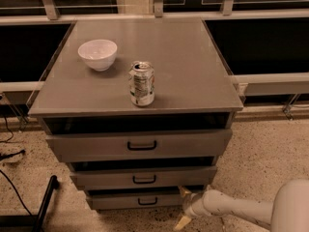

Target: Open bottom drawer

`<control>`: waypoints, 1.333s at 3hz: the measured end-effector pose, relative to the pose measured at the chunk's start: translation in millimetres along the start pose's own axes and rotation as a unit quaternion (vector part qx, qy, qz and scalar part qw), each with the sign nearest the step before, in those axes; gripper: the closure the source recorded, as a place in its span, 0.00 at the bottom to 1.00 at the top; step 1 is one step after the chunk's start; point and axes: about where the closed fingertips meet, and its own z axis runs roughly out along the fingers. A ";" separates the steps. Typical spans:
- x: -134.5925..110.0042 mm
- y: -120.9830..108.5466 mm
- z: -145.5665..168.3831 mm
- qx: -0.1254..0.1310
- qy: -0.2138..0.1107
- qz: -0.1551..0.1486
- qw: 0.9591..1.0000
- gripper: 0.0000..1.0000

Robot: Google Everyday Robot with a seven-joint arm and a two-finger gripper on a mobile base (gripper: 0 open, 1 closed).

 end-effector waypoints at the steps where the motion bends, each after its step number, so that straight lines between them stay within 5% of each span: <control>1: 9.3 -5.7 10.2 0.001 -0.002 0.005 1.000 0.00; 4: 22.8 -21.3 38.6 -0.018 0.006 0.016 1.000 0.00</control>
Offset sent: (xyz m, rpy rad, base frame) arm 0.0324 -0.0110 -0.0318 0.0057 0.0144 -0.0255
